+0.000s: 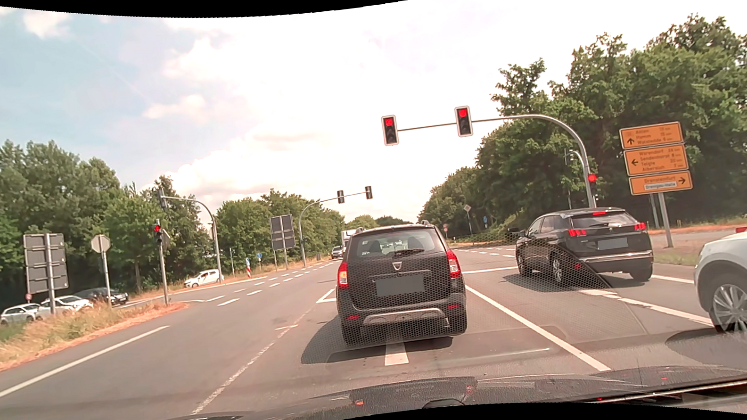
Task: Follow the waypoints while adhering to traffic rules and regulations
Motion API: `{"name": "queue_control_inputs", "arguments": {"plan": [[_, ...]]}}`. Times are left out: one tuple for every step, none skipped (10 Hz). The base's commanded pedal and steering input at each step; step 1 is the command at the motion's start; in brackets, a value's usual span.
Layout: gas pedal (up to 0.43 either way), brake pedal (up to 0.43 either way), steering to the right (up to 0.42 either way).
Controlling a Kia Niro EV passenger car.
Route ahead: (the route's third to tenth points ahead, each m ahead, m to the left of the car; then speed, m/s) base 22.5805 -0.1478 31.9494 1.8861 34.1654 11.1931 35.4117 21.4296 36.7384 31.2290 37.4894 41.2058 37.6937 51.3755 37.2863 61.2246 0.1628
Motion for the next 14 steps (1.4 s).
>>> {"name": "queue_control_inputs", "arguments": {"plan": [[0.000, 0.043, -0.003], [0.000, 0.043, -0.003], [0.000, 0.043, -0.003], [0.000, 0.049, -0.003], [0.000, 0.049, -0.003], [0.000, 0.049, -0.003], [0.000, 0.055, -0.003], [0.000, 0.055, -0.003], [0.000, 0.055, -0.003], [0.000, 0.055, -0.003], [0.000, 0.055, -0.003], [0.000, 0.055, -0.003], [0.000, 0.055, -0.003], [0.000, 0.061, -0.003]]}}
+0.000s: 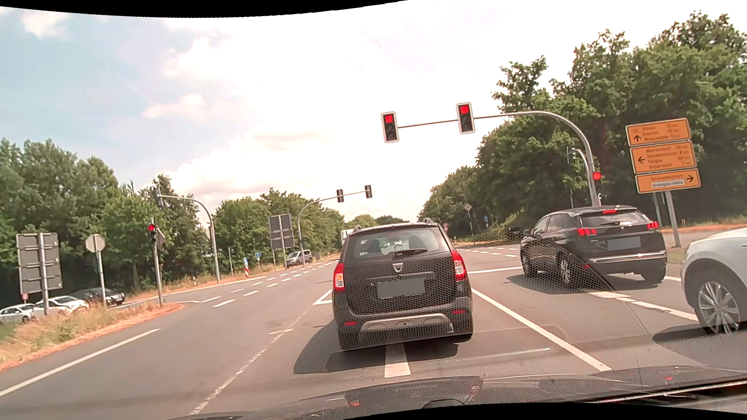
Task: Follow the waypoints while adhering to traffic rules and regulations
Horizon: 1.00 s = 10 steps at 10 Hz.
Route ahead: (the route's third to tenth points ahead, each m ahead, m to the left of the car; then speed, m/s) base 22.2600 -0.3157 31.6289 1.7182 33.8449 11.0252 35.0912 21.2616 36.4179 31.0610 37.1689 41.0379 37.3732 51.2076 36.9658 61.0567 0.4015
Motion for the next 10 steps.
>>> {"name": "queue_control_inputs", "arguments": {"plan": [[0.000, 0.055, -0.003], [0.000, 0.061, -0.003], [0.000, 0.061, -0.003], [0.000, 0.061, -0.003], [0.000, 0.061, -0.003], [0.000, 0.061, -0.003], [0.000, 0.067, -0.003], [0.000, 0.073, -0.003], [0.000, 0.079, -0.003], [0.000, 0.079, -0.003]]}}
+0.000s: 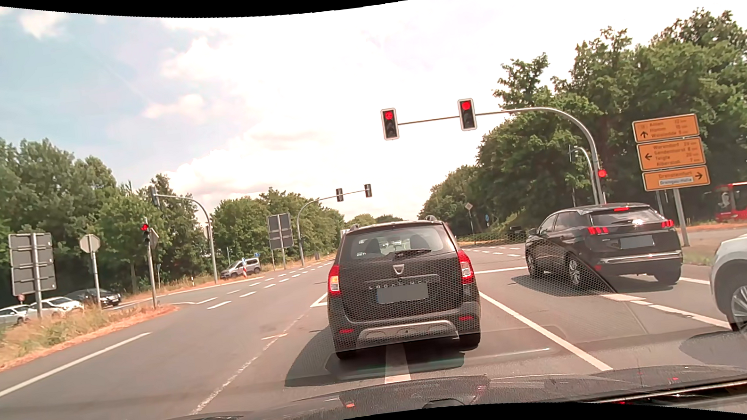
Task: Follow the waypoints while adhering to traffic rules and regulations
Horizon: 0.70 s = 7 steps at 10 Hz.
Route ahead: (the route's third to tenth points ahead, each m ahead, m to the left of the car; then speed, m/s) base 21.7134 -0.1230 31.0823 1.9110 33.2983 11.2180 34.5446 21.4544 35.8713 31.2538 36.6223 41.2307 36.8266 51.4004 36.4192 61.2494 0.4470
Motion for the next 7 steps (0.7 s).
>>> {"name": "queue_control_inputs", "arguments": {"plan": [[0.000, 0.085, -0.003], [0.000, 0.085, -0.003], [0.000, 0.085, -0.003], [0.000, 0.085, -0.003], [0.000, 0.085, -0.003], [0.000, 0.085, -0.003], [0.000, 0.079, -0.003]]}}
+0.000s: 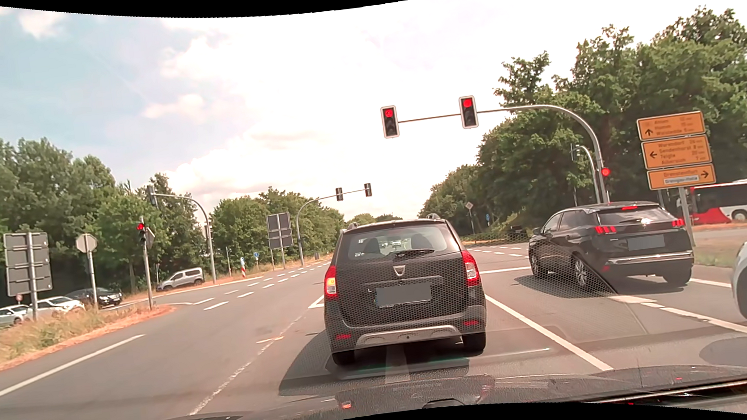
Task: Follow the waypoints while adhering to traffic rules and regulations
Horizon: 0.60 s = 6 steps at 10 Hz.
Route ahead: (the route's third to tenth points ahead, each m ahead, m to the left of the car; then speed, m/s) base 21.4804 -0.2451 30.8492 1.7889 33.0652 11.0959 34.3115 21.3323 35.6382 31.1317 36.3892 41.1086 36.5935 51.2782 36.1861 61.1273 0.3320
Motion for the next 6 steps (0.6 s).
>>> {"name": "queue_control_inputs", "arguments": {"plan": [[0.000, 0.079, -0.003], [0.000, 0.085, -0.003], [0.000, 0.079, -0.003], [0.000, 0.079, -0.003], [0.000, 0.085, -0.003], [0.000, 0.079, -0.003]]}}
